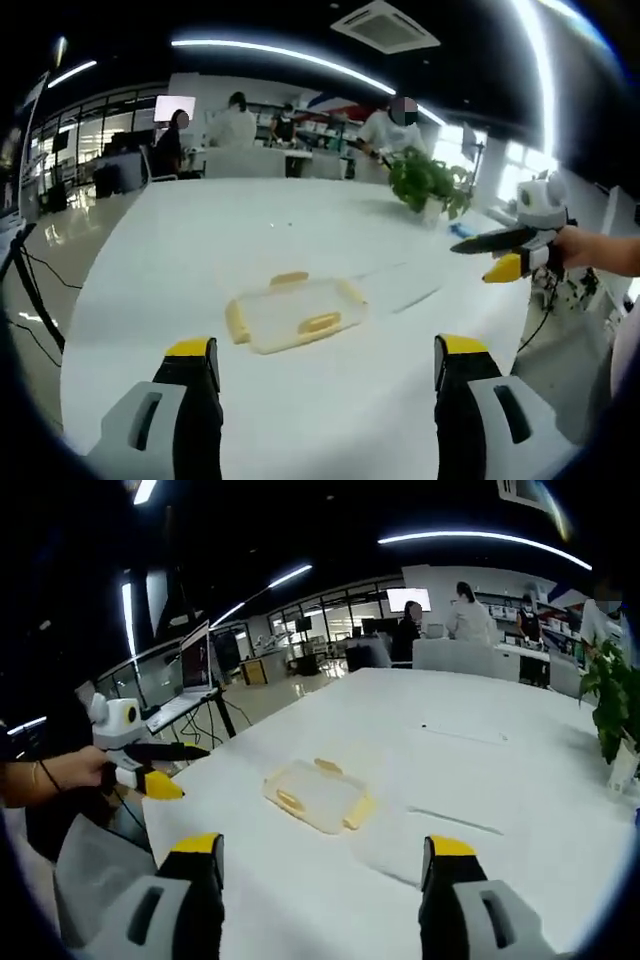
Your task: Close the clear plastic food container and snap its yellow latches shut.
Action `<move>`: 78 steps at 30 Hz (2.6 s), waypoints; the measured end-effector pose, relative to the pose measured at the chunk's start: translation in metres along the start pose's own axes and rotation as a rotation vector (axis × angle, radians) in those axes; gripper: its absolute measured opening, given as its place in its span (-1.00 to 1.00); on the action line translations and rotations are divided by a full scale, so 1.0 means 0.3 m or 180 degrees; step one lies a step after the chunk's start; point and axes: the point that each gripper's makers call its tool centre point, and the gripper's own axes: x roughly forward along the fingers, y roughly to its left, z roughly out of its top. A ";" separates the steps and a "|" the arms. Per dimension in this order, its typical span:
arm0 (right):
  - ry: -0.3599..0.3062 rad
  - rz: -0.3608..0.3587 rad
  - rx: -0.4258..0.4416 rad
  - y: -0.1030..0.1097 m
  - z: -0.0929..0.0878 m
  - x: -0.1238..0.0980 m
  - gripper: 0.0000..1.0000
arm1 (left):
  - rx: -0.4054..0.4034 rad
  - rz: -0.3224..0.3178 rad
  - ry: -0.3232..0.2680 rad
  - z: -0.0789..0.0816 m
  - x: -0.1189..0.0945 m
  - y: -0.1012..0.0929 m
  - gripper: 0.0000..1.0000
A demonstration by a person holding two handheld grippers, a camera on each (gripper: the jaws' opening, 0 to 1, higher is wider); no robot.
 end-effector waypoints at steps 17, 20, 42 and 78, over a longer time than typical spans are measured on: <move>0.0294 0.0307 -0.0412 -0.041 0.030 0.164 0.62 | 0.0133 -0.0114 0.0289 -0.042 0.133 0.045 0.76; 0.0355 0.0376 -0.0465 -0.043 0.034 0.195 0.62 | 0.0163 -0.0118 0.0316 -0.040 0.154 0.063 0.75; 0.1105 0.0884 -0.0999 -0.057 -0.029 0.390 0.58 | 0.0692 -0.0379 0.0803 -0.053 0.308 0.157 0.72; 0.1926 0.0982 -0.1609 -0.080 -0.170 0.553 0.49 | 0.1011 -0.0630 0.1378 -0.184 0.408 0.267 0.64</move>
